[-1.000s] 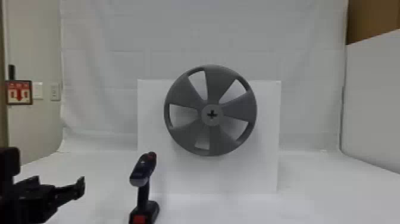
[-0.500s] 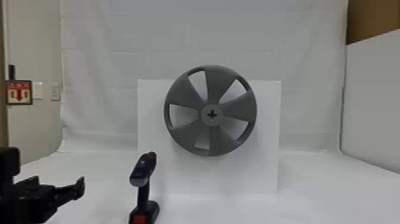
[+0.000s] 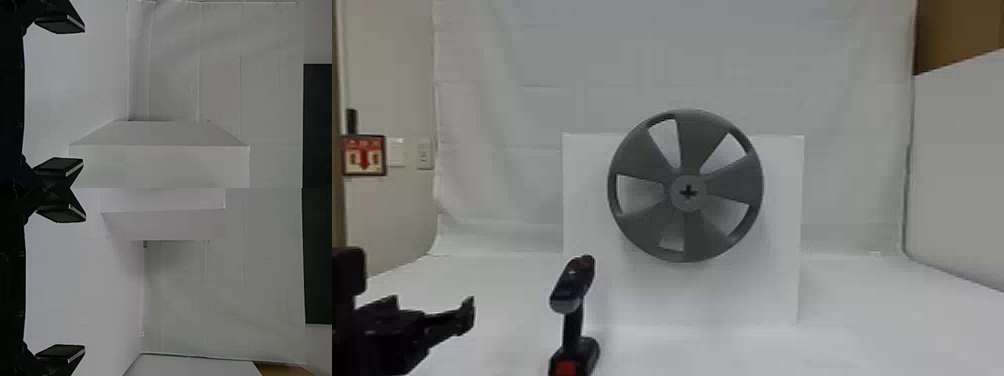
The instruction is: Grasp the drill and bring into the middle of wheel
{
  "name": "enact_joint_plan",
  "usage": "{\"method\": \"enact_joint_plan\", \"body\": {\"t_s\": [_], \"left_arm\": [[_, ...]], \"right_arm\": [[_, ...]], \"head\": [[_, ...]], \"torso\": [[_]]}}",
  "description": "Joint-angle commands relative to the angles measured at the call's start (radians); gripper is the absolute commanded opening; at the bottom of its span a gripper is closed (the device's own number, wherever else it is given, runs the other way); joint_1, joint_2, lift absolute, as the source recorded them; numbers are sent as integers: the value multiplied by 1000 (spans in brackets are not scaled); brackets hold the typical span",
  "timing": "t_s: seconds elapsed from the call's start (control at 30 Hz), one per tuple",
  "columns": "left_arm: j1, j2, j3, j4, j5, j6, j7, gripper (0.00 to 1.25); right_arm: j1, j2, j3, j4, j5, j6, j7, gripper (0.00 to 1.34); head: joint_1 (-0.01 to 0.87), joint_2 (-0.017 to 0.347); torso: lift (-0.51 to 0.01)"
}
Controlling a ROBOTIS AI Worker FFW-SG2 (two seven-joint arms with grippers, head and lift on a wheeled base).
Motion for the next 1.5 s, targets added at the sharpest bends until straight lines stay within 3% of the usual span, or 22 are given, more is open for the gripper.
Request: {"method": "enact_joint_plan", "body": {"t_s": [0.0,0.83,1.27,1.37,1.47], "left_arm": [[0,0,0,0,0,0,1,1154],[-2,-3,2,0,0,-3,2,1154],[-2,-5,6,1,0,-14,2,1154],[0,-6,8,0,0,-20,2,1154],[3,-8,11,1,0,-34,2,1154]], "right_arm": [[0,1,0,0,0,0,0,1207],[0,6,4,0,-2,-2,0,1209],[3,21,15,-5,2,-55,-5,1209],[3,29,27,-5,-6,-77,-23,1209],[3,50,38,-5,-67,-118,-98,1209]], "head": [[54,31],[54,31],[54,31],[54,31],[54,31]], "torso": [[-403],[-403],[-403],[-403],[-403]]}}
